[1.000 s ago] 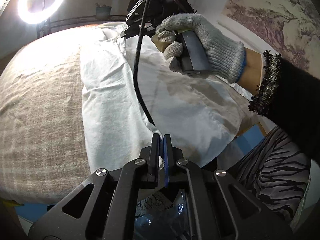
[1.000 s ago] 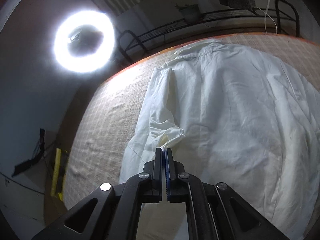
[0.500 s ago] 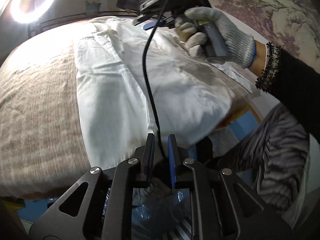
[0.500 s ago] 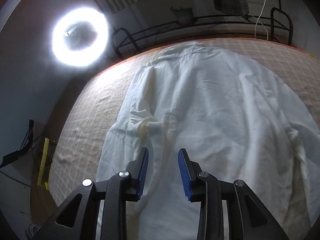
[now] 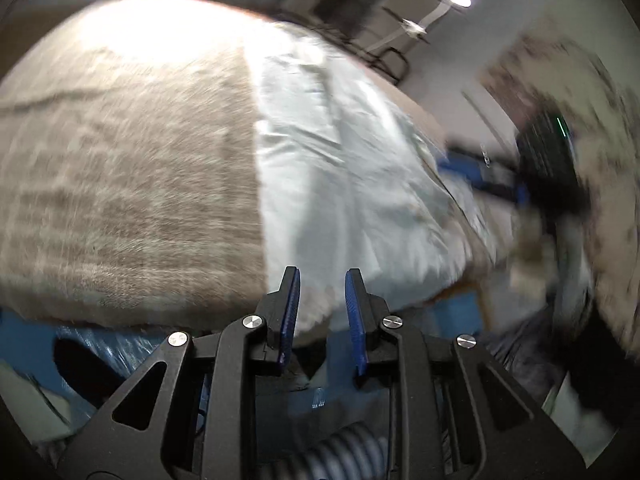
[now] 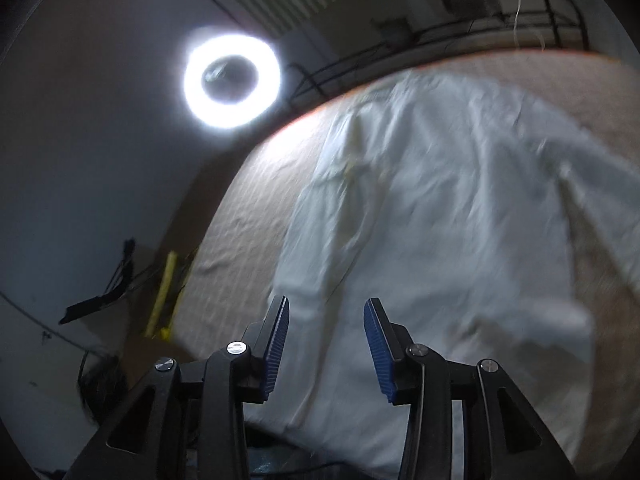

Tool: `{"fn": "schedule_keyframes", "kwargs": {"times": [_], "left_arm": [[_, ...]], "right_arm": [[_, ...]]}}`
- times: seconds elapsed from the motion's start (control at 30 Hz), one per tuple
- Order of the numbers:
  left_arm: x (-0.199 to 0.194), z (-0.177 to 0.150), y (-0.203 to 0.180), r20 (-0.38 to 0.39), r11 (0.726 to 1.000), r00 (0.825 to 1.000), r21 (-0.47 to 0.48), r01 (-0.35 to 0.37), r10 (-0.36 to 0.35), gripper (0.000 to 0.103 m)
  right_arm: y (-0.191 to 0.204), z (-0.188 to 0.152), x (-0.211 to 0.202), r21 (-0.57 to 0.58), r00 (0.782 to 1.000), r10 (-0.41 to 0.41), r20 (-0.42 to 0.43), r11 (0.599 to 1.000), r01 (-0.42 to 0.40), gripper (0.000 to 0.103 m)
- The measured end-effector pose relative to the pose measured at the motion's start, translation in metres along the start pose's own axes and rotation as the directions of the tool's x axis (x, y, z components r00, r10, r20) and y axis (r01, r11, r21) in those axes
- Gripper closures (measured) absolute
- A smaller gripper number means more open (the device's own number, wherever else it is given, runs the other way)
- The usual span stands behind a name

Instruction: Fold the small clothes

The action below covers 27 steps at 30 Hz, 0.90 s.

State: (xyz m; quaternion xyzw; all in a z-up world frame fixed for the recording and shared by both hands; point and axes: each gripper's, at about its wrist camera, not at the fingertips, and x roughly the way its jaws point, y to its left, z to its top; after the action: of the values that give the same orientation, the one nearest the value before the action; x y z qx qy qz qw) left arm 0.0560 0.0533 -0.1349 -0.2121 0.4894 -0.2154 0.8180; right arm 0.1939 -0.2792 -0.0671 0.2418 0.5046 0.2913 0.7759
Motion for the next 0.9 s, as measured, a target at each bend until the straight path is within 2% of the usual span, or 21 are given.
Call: {"fn": "schedule_keyframes", "kwargs": {"times": [0.07, 0.17, 0.23, 0.3, 0.33, 0.4, 0.43, 0.47, 0.5, 0.57, 0.63, 0.7, 0.8, 0.87, 0.9], "left_arm": [[0.011, 0.005, 0.018, -0.028, 0.997, 1.0, -0.083, 0.006, -0.008, 0.081], [0.025, 0.006, 0.035, -0.058, 0.984, 0.998, -0.174, 0.027, -0.037, 0.081], [0.032, 0.005, 0.037, -0.076, 0.981, 0.996, -0.192, 0.038, -0.054, 0.081], [0.04, 0.002, 0.037, -0.101, 0.981, 0.993, -0.189, 0.045, -0.065, 0.081], [0.043, 0.0, 0.037, -0.107, 0.981, 0.992, -0.185, 0.049, -0.07, 0.087], [0.047, -0.001, 0.036, -0.112, 0.986, 0.992, -0.166, 0.032, -0.051, 0.095], [0.046, -0.001, 0.035, -0.11, 0.987, 0.993, -0.159, 0.021, -0.039, 0.097], [0.043, -0.001, 0.034, -0.102, 0.988, 0.995, -0.156, 0.007, -0.023, 0.099], [0.038, -0.001, 0.032, -0.089, 0.989, 0.996, -0.149, -0.008, -0.006, 0.1], [0.026, -0.001, 0.022, -0.058, 0.995, 0.998, -0.097, -0.038, 0.032, 0.1], [0.027, -0.003, 0.016, -0.058, 0.996, 0.996, -0.046, -0.077, 0.075, 0.1], [0.038, -0.008, 0.015, -0.087, 0.993, 0.99, -0.016, -0.117, 0.115, 0.1], [0.044, -0.008, 0.016, -0.093, 0.992, 0.988, -0.018, -0.128, 0.126, 0.1], [0.041, -0.007, 0.015, -0.085, 0.991, 0.988, -0.013, -0.13, 0.129, 0.1], [0.04, -0.008, 0.015, -0.084, 0.991, 0.988, -0.011, -0.132, 0.131, 0.1]], "right_arm": [[0.008, -0.02, 0.021, 0.0, 0.997, 0.024, -0.068, 1.0, -0.024, 0.061], [0.017, -0.043, 0.055, -0.031, 0.987, 0.011, -0.163, 0.999, -0.016, 0.062], [0.017, -0.052, 0.071, -0.036, 0.979, -0.002, -0.202, 0.999, -0.005, 0.062], [0.015, -0.057, 0.083, -0.026, 0.972, -0.005, -0.234, 1.0, -0.001, 0.062], [0.013, -0.059, 0.088, -0.021, 0.969, -0.006, -0.246, 1.0, 0.001, 0.063], [0.012, -0.063, 0.096, -0.01, 0.965, 0.004, -0.263, 1.0, -0.007, 0.072], [0.011, -0.063, 0.1, -0.001, 0.962, 0.018, -0.274, 1.0, -0.019, 0.084], [0.01, -0.064, 0.104, 0.01, 0.958, 0.034, -0.285, 0.999, -0.032, 0.1], [0.01, -0.065, 0.107, 0.021, 0.955, 0.046, -0.295, 0.999, -0.042, 0.102], [0.013, -0.067, 0.103, 0.032, 0.957, 0.06, -0.284, 0.998, -0.053, 0.103], [0.021, -0.068, 0.091, 0.005, 0.964, 0.074, -0.256, 0.997, -0.075, 0.103], [0.028, -0.072, 0.089, -0.06, 0.966, 0.02, -0.259, 0.997, -0.037, 0.103], [0.032, -0.08, 0.104, -0.142, 0.948, -0.102, -0.302, 0.988, 0.061, 0.103], [0.035, -0.077, 0.103, -0.159, 0.945, -0.115, -0.307, 0.985, 0.068, 0.1], [0.039, -0.072, 0.098, -0.186, 0.952, -0.121, -0.281, 0.98, 0.07, 0.099]]}}
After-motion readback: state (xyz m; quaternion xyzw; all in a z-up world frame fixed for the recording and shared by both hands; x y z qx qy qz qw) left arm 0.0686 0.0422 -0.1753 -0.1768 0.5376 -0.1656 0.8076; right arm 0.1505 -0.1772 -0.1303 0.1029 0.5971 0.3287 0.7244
